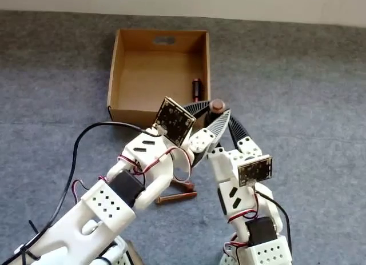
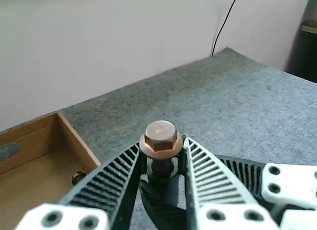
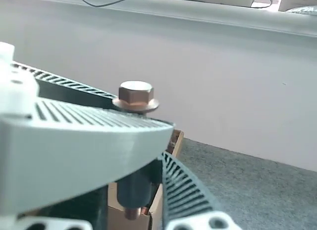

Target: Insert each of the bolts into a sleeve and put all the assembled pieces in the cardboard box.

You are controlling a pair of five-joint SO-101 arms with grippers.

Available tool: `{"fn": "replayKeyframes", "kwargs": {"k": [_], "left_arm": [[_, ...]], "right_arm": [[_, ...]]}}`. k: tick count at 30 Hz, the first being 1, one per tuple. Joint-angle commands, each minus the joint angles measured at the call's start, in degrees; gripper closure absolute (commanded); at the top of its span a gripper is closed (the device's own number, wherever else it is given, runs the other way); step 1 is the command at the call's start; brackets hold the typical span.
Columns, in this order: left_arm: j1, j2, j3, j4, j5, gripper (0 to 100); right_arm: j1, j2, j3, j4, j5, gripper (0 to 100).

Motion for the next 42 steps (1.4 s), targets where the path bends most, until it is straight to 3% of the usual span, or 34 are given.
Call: {"fn": "replayKeyframes", "kwargs": {"k": [1,4,11,20,22,25,29,33,42], "left_arm": [[-0.66,-0.40,0.04,0.09,-0.35,87],[-0.66,-1.36,0.13,0.26,-0.35,87],[-0.66,-12.62,0.92,10.20,-0.35,85],[-1.80,-23.60,1.63,17.32,-0.62,82],[-5.14,-27.21,1.63,19.08,-0.70,82],[-15.34,-32.31,4.35,22.15,-0.70,84],[-29.93,-37.93,15.08,24.97,-0.53,100],[-40.13,-42.24,26.59,24.88,-0.70,99],[-43.21,-43.38,34.95,25.32,-0.62,99]], "right_arm": [[0.48,-0.48,3.82,-1.27,-0.35,99.3],[0.48,-0.48,3.82,-1.27,-0.35,99.3],[0.48,-0.48,3.82,-1.27,-0.35,99.3],[0.48,-0.48,5.05,-1.27,-0.26,99.3],[0.48,-0.48,5.05,-1.27,-0.35,99.3],[0.48,-0.48,5.05,-1.27,-0.35,99.3],[0.48,-0.48,5.05,-1.27,-0.35,99.3],[0.48,-0.48,5.05,-1.27,-0.44,99.3],[0.57,0.13,-5.05,13.05,-0.18,99.3]]}}
